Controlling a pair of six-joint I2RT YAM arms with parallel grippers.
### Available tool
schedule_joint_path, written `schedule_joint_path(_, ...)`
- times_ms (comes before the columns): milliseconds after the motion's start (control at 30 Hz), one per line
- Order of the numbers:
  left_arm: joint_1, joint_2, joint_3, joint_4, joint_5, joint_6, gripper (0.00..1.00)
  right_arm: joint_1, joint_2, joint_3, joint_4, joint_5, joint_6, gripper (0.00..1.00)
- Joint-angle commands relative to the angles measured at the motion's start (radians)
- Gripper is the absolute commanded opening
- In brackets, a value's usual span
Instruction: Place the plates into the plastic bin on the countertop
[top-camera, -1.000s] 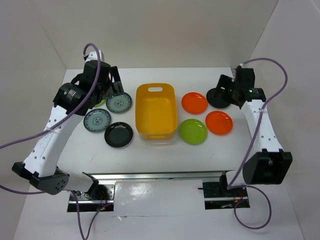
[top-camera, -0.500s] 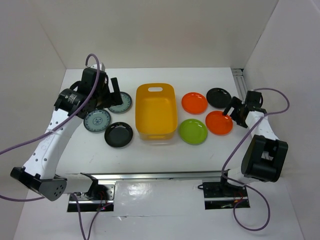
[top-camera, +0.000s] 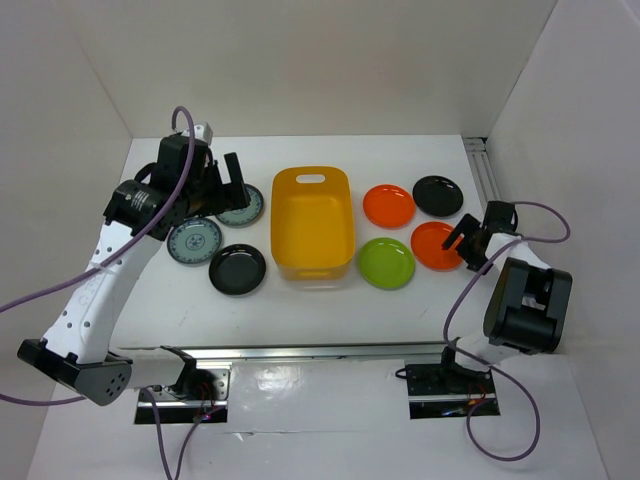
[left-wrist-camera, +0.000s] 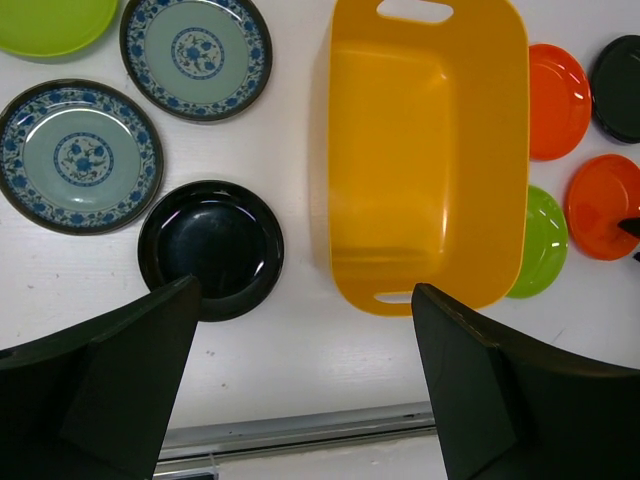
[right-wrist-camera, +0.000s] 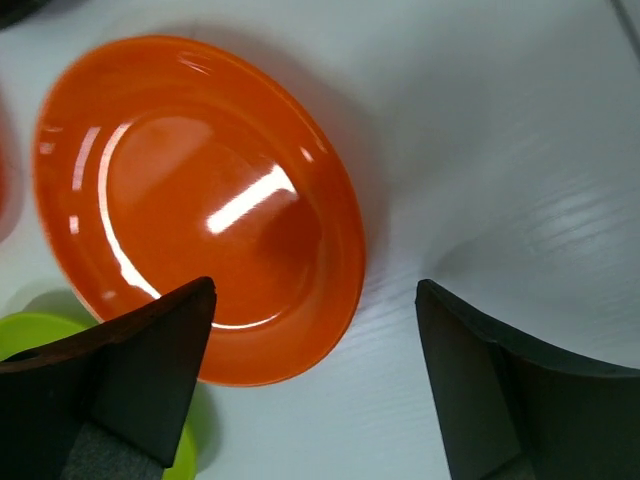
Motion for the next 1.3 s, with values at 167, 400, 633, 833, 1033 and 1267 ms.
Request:
schedule_joint_path(167,-0.001,-0.001,0.035,0.034,0.033,0.013,1.0,0.002,0.08,-0.03,0.093,0.07,0.043,0.79)
schedule_joint_path(400,-0.001,-0.01,0.044,0.034,-0.007,0.013,1.0,0.011,0.089,-0.055,0.07,0.148,0.086,0.52)
schedule_joint_path(633,-0.001,-0.028,0.026,0.034,-0.017,0.013,1.0,0.011,0.121,-0.055,0.013,0.201,0.119,0.17)
schedule_joint_path(833,-0.001,-0.028,0.026,0.034,-0.017,0.013,1.0,0.024,0.12,-0.024,-0.048,0.26,0.128,0.0)
schedule_joint_path(1033,-0.001,-0.028,0.026,0.034,-0.017,0.013,1.0,0.1,-0.04,0.069,-0.177,0.354,0.198,0.0)
schedule_joint_path(1267,-0.001,-0.028,0.026,0.016,-0.049,-0.009,1.0,0.281,-0.192,0.268,-0.377,0.567,0.31,0.0)
